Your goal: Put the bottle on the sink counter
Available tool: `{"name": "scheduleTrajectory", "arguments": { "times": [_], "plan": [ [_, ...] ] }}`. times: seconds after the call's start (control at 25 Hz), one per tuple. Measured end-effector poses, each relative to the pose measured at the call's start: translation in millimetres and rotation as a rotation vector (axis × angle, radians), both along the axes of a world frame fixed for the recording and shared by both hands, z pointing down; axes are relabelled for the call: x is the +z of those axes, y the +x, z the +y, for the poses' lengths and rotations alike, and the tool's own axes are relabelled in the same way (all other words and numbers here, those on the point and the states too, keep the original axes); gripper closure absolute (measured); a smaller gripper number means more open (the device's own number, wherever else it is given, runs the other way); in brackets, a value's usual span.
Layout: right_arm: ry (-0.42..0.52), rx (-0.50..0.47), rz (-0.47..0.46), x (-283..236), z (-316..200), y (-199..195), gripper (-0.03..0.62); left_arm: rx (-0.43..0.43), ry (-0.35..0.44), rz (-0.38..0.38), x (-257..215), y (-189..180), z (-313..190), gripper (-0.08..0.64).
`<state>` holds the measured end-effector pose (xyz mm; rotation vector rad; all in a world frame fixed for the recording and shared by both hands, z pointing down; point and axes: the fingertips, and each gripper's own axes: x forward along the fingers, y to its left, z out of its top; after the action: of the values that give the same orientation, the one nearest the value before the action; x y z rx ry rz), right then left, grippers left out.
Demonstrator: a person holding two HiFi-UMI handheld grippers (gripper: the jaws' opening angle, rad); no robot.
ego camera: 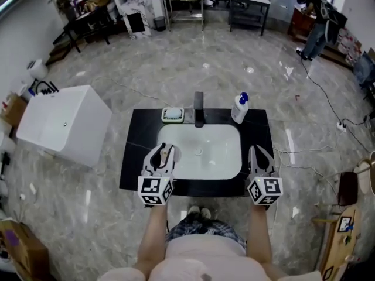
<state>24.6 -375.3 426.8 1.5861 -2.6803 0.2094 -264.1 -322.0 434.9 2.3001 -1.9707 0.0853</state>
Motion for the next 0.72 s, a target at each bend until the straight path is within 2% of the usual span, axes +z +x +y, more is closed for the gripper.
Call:
{"name": "scheduleTrajectory", "arguments": {
  "times": [0.28, 0.72],
  "plan": [
    [-0.022, 0.079, 0.004, 26, -29, 23, 0.577, 0.141, -0.012, 0.007, 21, 51, -55, 0.430],
    [-0.050, 0.269, 0.030, 61, -35, 104, 0.577, 0.424, -0.036, 0.043, 62, 181, -116, 0.430]
  ]
}}
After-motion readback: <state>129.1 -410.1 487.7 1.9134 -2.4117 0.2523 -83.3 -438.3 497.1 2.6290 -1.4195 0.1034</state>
